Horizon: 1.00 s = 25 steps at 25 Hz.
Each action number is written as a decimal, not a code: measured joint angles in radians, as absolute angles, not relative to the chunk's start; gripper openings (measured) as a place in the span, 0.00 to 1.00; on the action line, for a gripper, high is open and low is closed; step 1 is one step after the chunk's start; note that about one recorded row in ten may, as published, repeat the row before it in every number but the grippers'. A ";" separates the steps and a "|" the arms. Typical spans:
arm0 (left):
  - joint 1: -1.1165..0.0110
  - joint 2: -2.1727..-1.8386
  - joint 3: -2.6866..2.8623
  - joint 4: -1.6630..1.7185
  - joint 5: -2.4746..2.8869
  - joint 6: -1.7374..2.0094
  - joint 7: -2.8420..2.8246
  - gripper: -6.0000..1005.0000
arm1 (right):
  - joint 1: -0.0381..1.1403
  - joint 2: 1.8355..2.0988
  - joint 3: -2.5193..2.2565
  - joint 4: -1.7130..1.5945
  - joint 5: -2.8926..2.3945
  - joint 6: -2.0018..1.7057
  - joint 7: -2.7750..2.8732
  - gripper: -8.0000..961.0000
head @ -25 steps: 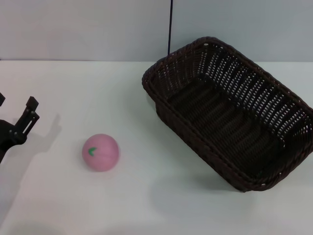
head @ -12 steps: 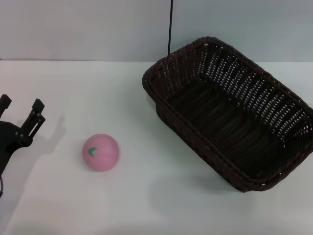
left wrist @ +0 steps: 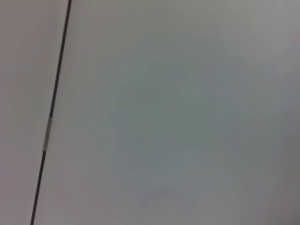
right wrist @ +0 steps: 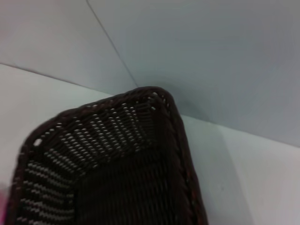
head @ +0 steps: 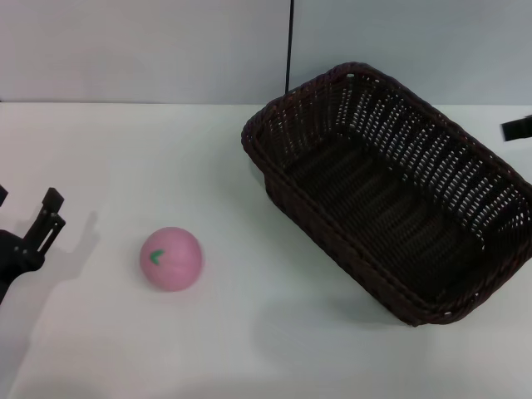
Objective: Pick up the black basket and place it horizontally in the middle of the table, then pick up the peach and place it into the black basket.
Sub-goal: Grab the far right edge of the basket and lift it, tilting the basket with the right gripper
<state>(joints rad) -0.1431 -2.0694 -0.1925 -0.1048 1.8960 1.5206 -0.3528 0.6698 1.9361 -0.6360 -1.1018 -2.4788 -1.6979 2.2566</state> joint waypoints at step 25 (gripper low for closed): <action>-0.133 -2.068 -0.194 -0.104 1.896 1.544 -0.353 0.82 | 0.721 2.006 -0.717 -0.839 -2.476 -1.397 2.123 0.52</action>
<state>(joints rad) -0.1330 -2.0677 -0.1941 -0.1043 1.8960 1.5443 -0.3528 0.7210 2.0064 -0.7168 -0.8387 -2.4762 -1.3971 2.1225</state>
